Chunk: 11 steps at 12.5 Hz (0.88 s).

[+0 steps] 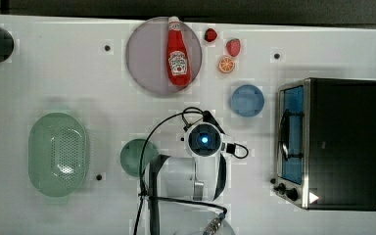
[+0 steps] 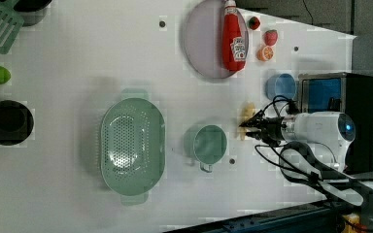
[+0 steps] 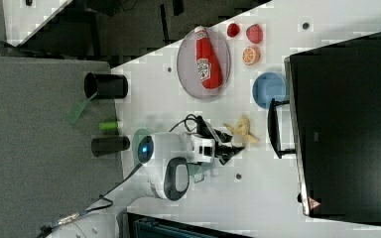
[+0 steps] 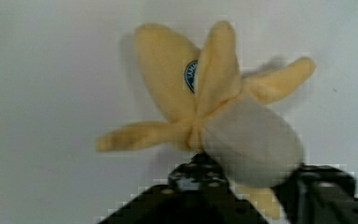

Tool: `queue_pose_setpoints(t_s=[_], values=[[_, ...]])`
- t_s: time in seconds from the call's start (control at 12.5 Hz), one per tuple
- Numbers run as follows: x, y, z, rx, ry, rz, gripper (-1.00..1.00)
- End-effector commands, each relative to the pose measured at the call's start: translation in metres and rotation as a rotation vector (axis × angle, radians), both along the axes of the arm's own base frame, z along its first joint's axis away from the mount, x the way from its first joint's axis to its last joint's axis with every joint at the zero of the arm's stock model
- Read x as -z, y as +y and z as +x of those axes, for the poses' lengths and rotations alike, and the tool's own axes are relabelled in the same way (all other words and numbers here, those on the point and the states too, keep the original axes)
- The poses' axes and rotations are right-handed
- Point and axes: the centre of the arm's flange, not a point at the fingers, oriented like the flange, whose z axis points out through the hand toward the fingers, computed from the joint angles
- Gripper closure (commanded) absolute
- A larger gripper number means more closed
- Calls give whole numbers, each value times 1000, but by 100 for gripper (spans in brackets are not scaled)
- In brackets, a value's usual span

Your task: Pick banana from table and place on oven.

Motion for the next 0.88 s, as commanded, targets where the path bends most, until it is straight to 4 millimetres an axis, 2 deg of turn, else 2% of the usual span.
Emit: queue_pose_setpoints(t_s=[0.08, 0.16, 0.32, 0.56, 0.88], values=[[-8, 5, 8, 39, -22, 9, 57], [-12, 7, 9, 37, -30, 10, 57], [-41, 8, 20, 33, -89, 11, 57], [-126, 8, 35, 33, -164, 14, 57], [-259, 10, 43, 26, -86, 22, 57]])
